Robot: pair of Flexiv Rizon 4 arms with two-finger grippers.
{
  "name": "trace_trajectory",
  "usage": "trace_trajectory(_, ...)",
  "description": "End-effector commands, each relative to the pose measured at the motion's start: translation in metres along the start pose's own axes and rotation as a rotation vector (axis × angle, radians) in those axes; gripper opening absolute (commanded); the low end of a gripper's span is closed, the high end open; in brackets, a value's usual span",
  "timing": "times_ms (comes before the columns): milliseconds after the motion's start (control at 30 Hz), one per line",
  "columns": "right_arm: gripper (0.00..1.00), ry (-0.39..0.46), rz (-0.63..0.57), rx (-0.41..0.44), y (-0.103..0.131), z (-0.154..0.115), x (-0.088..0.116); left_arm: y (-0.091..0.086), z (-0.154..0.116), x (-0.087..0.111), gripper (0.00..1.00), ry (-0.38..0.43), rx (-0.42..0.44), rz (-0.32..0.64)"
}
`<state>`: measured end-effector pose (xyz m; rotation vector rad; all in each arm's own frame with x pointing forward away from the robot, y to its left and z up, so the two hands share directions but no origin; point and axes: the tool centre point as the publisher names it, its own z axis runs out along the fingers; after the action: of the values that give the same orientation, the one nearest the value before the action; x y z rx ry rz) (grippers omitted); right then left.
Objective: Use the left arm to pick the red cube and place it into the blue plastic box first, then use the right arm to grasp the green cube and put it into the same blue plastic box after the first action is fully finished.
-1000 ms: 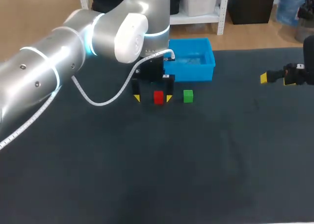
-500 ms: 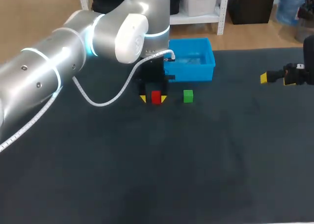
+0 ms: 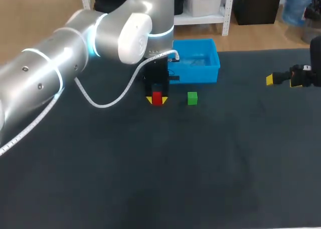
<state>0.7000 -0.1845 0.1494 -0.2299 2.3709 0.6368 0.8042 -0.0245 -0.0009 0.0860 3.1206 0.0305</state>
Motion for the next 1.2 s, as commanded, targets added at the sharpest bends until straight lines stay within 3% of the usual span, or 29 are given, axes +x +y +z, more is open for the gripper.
trace_trajectory(33, 1.0, 0.001, -0.001, 0.0, 0.0, 0.0, 0.0, -0.002, -0.012, -0.004, 0.0, -0.009, -0.007, 0.011)
trace_trajectory(733, 1.0, 0.001, -0.001, 0.0, 0.0, 0.0, 0.0, 0.0, -0.062, -0.01, 0.0, -0.063, 0.03, 0.006)
trace_trajectory(1200, 1.0, 0.001, -0.001, 0.0, 0.0, 0.0, 0.0, 0.004, -0.096, -0.012, 0.0, -0.112, 0.024, 0.058)
